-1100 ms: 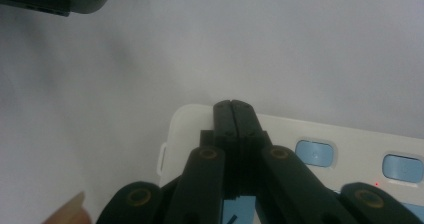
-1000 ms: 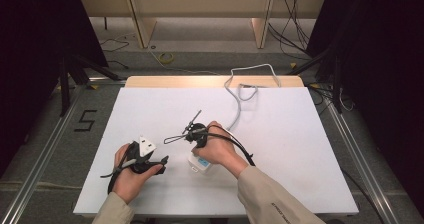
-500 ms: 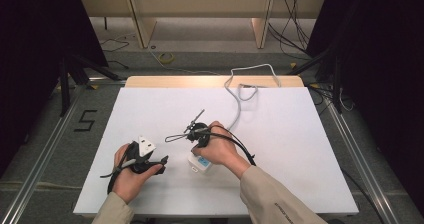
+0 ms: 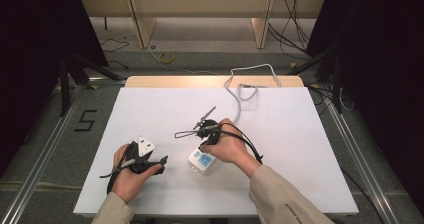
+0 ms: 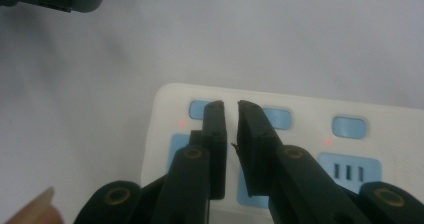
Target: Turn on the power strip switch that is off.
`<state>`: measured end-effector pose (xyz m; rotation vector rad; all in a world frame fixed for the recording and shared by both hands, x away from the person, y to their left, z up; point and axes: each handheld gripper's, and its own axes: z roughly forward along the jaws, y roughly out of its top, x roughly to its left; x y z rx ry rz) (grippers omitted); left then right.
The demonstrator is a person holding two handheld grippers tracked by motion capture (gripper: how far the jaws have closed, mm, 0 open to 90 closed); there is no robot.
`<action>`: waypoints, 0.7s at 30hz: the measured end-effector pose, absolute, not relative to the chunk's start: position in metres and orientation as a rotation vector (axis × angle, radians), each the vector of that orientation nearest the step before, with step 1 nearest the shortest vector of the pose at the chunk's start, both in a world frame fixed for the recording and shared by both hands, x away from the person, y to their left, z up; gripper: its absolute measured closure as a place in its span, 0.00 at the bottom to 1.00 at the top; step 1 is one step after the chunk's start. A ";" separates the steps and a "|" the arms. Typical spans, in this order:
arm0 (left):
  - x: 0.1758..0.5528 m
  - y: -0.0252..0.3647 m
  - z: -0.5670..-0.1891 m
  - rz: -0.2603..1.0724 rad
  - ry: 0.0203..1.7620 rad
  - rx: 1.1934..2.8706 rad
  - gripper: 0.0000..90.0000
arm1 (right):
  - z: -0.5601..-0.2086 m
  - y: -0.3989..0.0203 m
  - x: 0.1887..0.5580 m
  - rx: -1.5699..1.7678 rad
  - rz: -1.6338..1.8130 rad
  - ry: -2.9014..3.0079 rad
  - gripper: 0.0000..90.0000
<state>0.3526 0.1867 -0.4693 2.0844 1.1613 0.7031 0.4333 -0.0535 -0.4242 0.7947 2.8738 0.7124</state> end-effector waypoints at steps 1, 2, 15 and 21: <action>0.353 0.187 -0.469 0.700 1.161 2.086 0.25 | -0.423 -0.057 0.433 0.805 0.715 2.869 0.91; 0.353 0.187 -0.470 0.700 1.162 2.086 0.25 | -0.422 -0.061 0.433 0.816 0.718 2.866 0.90; 0.352 0.186 -0.470 0.694 1.164 2.084 0.25 | -0.418 -0.120 0.433 0.935 0.798 2.768 0.77; 0.352 0.186 -0.470 0.690 1.163 2.089 0.25 | -0.421 -0.152 0.429 1.004 0.840 2.722 0.70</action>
